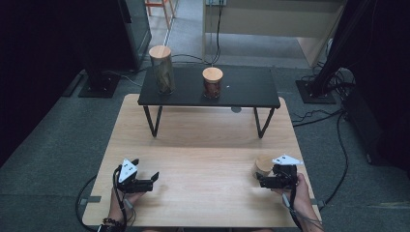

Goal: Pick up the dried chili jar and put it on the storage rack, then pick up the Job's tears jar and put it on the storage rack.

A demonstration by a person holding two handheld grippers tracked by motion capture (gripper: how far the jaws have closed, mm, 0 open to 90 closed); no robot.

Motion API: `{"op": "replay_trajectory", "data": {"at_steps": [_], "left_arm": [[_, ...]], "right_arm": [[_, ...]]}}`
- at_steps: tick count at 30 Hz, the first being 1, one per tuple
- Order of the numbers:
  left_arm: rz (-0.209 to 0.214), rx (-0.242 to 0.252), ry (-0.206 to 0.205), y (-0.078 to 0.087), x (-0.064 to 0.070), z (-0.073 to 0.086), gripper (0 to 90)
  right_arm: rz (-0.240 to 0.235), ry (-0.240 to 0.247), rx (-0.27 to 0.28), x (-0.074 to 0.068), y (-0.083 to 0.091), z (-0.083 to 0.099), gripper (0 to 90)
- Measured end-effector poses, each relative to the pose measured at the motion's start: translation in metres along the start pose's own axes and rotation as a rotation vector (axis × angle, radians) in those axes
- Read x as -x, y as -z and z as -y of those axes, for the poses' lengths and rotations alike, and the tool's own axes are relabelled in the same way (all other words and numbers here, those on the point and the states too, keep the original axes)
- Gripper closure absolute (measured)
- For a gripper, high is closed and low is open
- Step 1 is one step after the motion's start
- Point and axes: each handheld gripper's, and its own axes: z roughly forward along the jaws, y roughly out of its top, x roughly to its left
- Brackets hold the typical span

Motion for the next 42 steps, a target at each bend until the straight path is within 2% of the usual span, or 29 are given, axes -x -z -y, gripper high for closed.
{"op": "replay_trajectory", "data": {"at_steps": [10,29,33,40,42], "left_arm": [[-0.004,-0.005,-0.011,-0.001,0.002,-0.001,0.0],[-0.001,-0.006,-0.008,0.0,0.0,-0.001,0.0],[0.002,-0.002,-0.006,0.0,0.0,0.0,0.0],[0.004,0.003,-0.005,0.0,0.0,0.0,0.0],[0.005,0.002,-0.007,0.0,0.0,0.0,0.0]], "right_arm": [[-0.005,0.002,0.007,-0.001,-0.005,0.011,4.2],[-0.001,-0.013,-0.006,-0.003,-0.013,0.017,3.7],[-0.004,0.0,-0.012,-0.005,-0.015,0.018,3.7],[0.01,0.023,-0.012,-0.012,-0.018,0.017,3.6],[0.032,0.022,-0.013,-0.016,-0.02,0.015,6.7]]}}
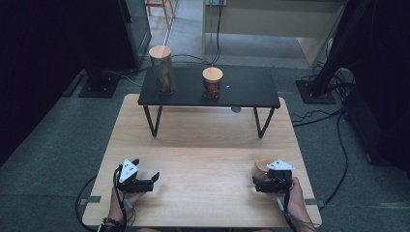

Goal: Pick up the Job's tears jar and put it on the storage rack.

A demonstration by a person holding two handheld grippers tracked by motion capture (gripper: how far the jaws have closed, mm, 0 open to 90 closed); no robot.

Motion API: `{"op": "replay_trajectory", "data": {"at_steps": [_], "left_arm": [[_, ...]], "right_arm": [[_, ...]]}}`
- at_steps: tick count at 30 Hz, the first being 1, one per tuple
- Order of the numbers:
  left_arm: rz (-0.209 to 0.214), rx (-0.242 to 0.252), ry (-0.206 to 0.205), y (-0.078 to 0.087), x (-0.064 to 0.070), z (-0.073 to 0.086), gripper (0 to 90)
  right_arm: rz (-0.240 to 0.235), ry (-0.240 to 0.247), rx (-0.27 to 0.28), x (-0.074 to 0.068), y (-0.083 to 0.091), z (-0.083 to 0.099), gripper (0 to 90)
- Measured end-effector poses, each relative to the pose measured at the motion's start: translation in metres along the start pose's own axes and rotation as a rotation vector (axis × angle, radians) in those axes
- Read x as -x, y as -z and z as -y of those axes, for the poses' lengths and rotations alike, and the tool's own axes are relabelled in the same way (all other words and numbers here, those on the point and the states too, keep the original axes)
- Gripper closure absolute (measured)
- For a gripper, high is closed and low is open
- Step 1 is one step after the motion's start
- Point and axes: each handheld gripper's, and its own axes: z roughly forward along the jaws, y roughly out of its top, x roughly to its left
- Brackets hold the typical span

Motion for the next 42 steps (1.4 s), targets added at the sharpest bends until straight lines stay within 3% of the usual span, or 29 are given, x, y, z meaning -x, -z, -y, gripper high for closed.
{"op": "replay_trajectory", "data": {"at_steps": [16,21,42], "left_arm": [[-0.001,0.001,-0.005,0.0,0.001,0.0,0.0],[-0.004,-0.001,-0.006,0.0,0.001,0.0,0.0],[-0.005,-0.002,-0.009,0.0,0.002,0.0,0.0]], "right_arm": [[0.013,-0.055,0.026,0.005,-0.003,-0.006,15.4],[0.008,-0.069,0.033,0.006,-0.003,-0.009,22.2],[-0.026,-0.047,0.009,0.012,-0.003,-0.014,25.2]]}}
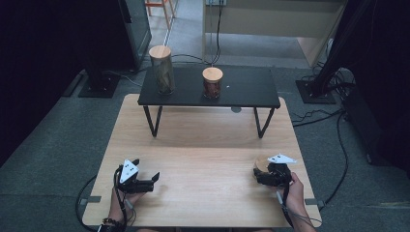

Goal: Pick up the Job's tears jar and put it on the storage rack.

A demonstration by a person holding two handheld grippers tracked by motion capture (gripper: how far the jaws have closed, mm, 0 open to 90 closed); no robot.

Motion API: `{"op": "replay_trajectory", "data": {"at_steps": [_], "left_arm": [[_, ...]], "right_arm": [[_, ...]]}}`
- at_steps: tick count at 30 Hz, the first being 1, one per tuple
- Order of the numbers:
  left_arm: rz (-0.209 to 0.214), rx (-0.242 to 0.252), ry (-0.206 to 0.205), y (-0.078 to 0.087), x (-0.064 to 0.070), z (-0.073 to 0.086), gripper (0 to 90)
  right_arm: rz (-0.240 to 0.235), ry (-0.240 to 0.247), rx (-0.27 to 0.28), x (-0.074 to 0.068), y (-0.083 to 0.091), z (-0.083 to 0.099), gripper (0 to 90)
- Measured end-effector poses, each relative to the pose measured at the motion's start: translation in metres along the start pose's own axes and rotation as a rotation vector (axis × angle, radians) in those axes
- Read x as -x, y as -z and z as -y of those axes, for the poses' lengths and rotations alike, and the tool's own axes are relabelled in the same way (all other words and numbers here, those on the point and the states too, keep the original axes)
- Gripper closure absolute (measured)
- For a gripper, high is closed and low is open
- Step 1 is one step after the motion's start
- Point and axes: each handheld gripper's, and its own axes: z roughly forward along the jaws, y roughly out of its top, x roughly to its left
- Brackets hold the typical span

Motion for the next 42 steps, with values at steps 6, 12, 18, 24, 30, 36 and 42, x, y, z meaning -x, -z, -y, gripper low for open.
{"op": "replay_trajectory", "data": {"at_steps": [6,12,18,24,30,36,42], "left_arm": [[0.0,-0.001,0.0,0.0,0.0,0.0,0.0],[0.001,-0.002,-0.001,0.0,0.0,0.0,0.0],[0.0,-0.001,0.0,0.0,0.0,0.0,0.0],[0.002,-0.002,-0.001,0.0,0.0,0.0,0.0],[0.001,-0.002,-0.002,-0.001,0.0,0.0,0.0],[0.0,-0.01,-0.012,-0.001,0.001,-0.002,0.0],[0.001,-0.01,-0.011,-0.001,0.0,-0.002,0.0]], "right_arm": [[0.002,0.005,0.002,0.0,0.003,-0.001,25.2],[0.008,0.014,0.012,-0.001,0.008,-0.005,25.2],[0.005,0.011,0.016,-0.003,0.015,-0.013,25.2],[0.004,0.025,0.02,-0.004,0.022,-0.021,25.2],[0.002,0.03,0.023,-0.005,0.027,-0.03,25.2],[0.004,0.037,0.021,-0.005,0.033,-0.043,25.2],[0.005,0.054,0.03,-0.005,0.041,-0.061,25.2]]}}
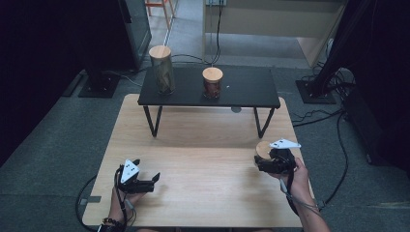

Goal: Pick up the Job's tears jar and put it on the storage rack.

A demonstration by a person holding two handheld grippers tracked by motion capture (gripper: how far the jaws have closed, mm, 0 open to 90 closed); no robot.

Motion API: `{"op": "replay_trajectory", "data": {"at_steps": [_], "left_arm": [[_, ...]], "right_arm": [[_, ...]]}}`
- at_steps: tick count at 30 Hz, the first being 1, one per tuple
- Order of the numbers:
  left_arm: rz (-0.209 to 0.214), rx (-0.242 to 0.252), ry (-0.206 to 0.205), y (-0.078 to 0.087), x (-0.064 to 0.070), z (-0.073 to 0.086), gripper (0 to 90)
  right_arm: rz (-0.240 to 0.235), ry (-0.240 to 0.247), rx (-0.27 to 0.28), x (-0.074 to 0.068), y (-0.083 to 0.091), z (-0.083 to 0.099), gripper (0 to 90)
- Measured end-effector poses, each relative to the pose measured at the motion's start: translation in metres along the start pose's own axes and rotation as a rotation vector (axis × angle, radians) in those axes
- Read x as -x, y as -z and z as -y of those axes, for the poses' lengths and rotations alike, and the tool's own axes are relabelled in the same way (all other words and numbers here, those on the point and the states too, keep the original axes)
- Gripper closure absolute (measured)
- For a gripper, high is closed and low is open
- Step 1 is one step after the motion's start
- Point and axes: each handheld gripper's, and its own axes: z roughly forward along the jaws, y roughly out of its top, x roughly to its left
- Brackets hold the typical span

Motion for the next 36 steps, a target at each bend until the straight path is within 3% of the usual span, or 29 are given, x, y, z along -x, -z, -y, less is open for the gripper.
{"op": "replay_trajectory", "data": {"at_steps": [12,22,36], "left_arm": [[0.001,0.002,0.0,0.0,0.0,0.0,0.0],[0.005,0.009,0.007,0.0,-0.001,0.001,0.0],[0.008,0.009,0.005,0.0,-0.002,0.001,0.0]], "right_arm": [[-0.015,0.035,0.027,-0.003,0.011,-0.046,25.2],[-0.03,0.059,0.046,-0.006,0.016,-0.068,25.3],[-0.011,0.064,0.06,-0.001,0.026,-0.103,25.3]]}}
